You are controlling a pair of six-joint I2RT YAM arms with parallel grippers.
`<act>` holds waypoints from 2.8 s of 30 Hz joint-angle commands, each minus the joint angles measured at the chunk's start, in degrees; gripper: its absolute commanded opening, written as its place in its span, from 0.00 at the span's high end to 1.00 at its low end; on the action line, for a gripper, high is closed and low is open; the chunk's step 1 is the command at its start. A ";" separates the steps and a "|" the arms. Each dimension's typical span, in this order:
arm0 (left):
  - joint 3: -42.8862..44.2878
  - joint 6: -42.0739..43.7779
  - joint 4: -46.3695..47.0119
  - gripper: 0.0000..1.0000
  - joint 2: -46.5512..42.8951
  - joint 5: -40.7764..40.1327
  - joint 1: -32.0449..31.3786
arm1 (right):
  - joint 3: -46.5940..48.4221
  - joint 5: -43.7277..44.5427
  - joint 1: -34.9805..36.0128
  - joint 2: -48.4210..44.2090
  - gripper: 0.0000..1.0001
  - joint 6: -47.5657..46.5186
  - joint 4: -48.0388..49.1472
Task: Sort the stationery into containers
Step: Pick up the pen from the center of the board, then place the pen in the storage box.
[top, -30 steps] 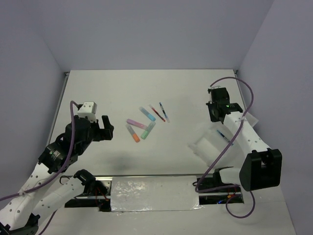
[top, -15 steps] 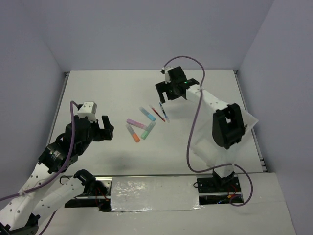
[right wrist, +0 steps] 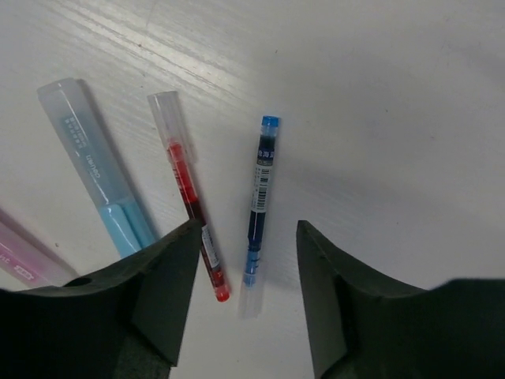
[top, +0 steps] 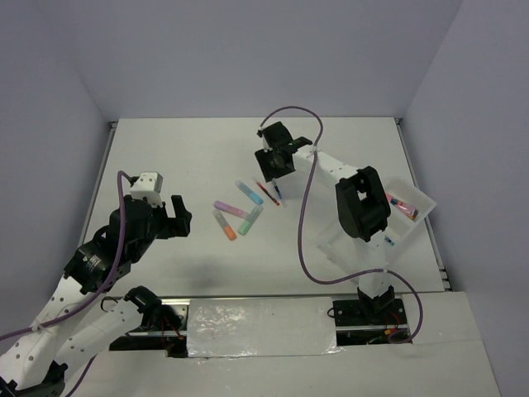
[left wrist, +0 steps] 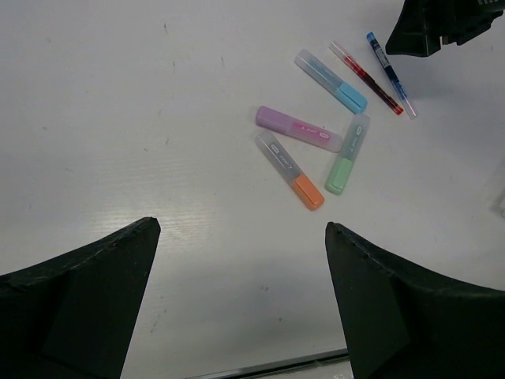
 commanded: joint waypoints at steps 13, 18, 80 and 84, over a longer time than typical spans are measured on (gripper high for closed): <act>-0.38 1.08 2.15 0.01 -1.03 -0.52 0.19 | 2.04 1.30 -0.59 7.28 0.57 -0.39 -2.51; -0.38 0.99 1.97 0.01 -1.12 -0.79 0.10 | 0.99 0.96 -0.68 7.03 0.64 -1.18 -3.04; -0.64 1.34 2.50 0.01 -1.03 0.18 0.10 | -41.83 12.66 -24.70 -55.29 0.30 -4.01 -2.60; -0.55 1.34 2.50 0.01 -0.33 -0.08 0.19 | -36.65 15.00 -8.45 -53.11 0.00 -0.14 3.71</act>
